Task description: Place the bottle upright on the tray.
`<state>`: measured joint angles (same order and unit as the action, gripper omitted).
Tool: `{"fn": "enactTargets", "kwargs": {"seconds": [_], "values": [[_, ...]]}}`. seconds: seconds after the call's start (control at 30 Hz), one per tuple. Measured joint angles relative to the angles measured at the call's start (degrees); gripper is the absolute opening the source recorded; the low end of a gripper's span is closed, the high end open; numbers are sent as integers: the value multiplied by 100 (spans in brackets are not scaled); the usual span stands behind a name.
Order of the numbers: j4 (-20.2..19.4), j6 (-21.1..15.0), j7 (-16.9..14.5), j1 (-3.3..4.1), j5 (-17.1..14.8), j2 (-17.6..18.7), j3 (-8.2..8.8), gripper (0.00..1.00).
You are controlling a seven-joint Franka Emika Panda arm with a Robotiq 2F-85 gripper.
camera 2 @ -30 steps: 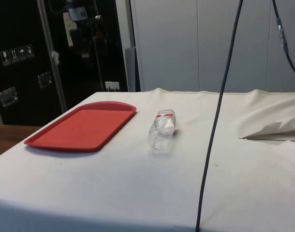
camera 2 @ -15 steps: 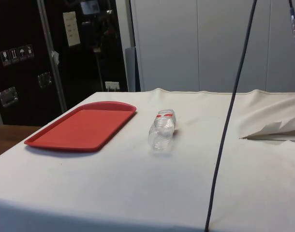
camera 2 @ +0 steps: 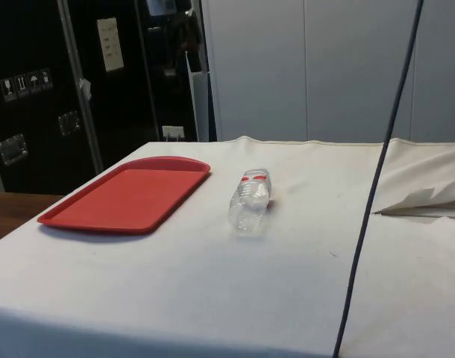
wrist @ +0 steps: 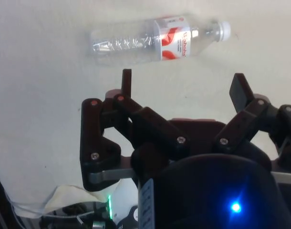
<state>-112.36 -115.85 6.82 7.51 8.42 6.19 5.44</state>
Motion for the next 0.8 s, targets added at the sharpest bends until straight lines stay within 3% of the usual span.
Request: {"fn": "enactTargets", "kwargs": {"seconds": [0.43,0.8], "values": [[-1008,-464,40,0,0,-722,-23,100],[-1828,-1083,183,0,0,-1060,-109,100]]}}
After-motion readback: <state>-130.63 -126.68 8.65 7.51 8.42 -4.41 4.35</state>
